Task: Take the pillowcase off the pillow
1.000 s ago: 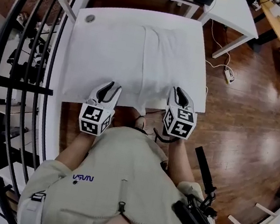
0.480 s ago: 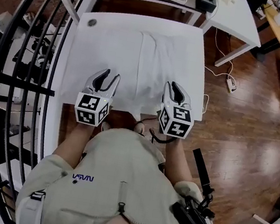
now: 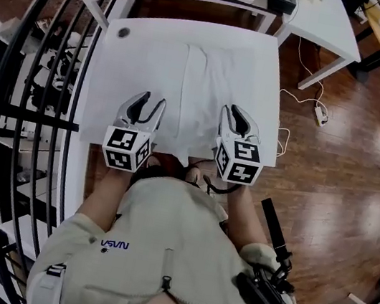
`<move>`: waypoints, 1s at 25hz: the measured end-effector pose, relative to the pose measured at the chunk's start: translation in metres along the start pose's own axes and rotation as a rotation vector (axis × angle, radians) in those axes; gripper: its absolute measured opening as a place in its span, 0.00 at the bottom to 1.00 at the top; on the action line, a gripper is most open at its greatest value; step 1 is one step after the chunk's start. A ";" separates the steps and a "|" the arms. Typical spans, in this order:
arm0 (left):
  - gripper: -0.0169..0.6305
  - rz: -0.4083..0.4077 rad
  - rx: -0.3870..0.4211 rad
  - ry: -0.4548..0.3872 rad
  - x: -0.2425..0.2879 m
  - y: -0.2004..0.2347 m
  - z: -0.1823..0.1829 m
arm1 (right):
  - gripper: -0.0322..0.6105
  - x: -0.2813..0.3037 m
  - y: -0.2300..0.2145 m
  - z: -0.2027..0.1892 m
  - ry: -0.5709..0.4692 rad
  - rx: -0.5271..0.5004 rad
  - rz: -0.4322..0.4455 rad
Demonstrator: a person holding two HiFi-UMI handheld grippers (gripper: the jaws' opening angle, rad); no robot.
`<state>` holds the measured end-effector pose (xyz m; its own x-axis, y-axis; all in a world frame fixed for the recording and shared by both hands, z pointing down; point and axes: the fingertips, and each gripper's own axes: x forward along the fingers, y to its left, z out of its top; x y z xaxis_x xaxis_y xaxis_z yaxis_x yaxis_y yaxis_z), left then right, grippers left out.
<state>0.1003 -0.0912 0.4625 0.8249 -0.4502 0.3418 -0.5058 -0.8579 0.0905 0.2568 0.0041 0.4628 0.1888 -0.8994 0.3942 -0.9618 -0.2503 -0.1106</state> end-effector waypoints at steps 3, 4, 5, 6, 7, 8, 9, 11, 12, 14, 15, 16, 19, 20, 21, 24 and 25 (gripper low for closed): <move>0.27 -0.021 0.003 -0.003 0.008 0.006 0.006 | 0.16 0.007 0.000 0.006 0.005 -0.001 -0.022; 0.27 -0.029 0.005 -0.006 0.010 0.009 0.008 | 0.16 0.010 0.001 0.008 0.007 -0.002 -0.029; 0.27 -0.037 0.007 -0.009 0.012 0.013 0.010 | 0.16 0.013 0.004 0.010 0.009 -0.005 -0.036; 0.27 -0.046 0.007 -0.011 0.015 0.017 0.010 | 0.16 0.015 0.007 0.012 0.011 -0.009 -0.043; 0.27 -0.056 0.005 -0.011 0.017 0.021 0.011 | 0.16 0.018 0.009 0.014 0.013 -0.012 -0.051; 0.28 -0.069 0.001 -0.010 0.020 0.024 0.011 | 0.16 0.020 0.011 0.016 0.015 -0.012 -0.061; 0.28 -0.082 -0.002 -0.009 0.022 0.027 0.011 | 0.17 0.023 0.012 0.018 0.018 -0.010 -0.074; 0.28 -0.109 -0.002 -0.009 0.026 0.031 0.012 | 0.17 0.028 0.010 0.023 0.021 0.000 -0.103; 0.28 -0.122 0.001 -0.006 0.028 0.033 0.012 | 0.17 0.031 0.008 0.026 0.021 0.007 -0.117; 0.28 -0.140 0.010 0.003 0.032 0.040 0.013 | 0.19 0.037 0.007 0.034 0.012 0.016 -0.138; 0.28 -0.143 0.013 0.008 0.035 0.045 0.014 | 0.19 0.041 0.007 0.040 0.005 0.017 -0.144; 0.28 -0.143 0.014 0.010 0.038 0.050 0.015 | 0.20 0.045 0.006 0.044 -0.002 0.016 -0.146; 0.28 -0.118 0.004 0.010 0.048 0.063 0.017 | 0.20 0.062 0.007 0.048 0.005 0.005 -0.123; 0.28 -0.105 -0.001 0.009 0.051 0.066 0.018 | 0.20 0.069 0.008 0.048 0.016 -0.001 -0.106; 0.28 -0.091 -0.005 0.008 0.056 0.069 0.019 | 0.22 0.077 0.008 0.049 0.025 -0.009 -0.087; 0.28 -0.061 -0.007 0.024 0.074 0.071 0.024 | 0.24 0.100 0.006 0.059 0.045 -0.052 -0.042; 0.28 -0.053 -0.005 0.033 0.080 0.071 0.024 | 0.24 0.108 0.004 0.062 0.055 -0.065 -0.030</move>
<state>0.1365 -0.1939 0.4736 0.8417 -0.3956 0.3674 -0.4630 -0.8790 0.1141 0.2858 -0.1160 0.4485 0.2085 -0.8704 0.4459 -0.9670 -0.2517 -0.0391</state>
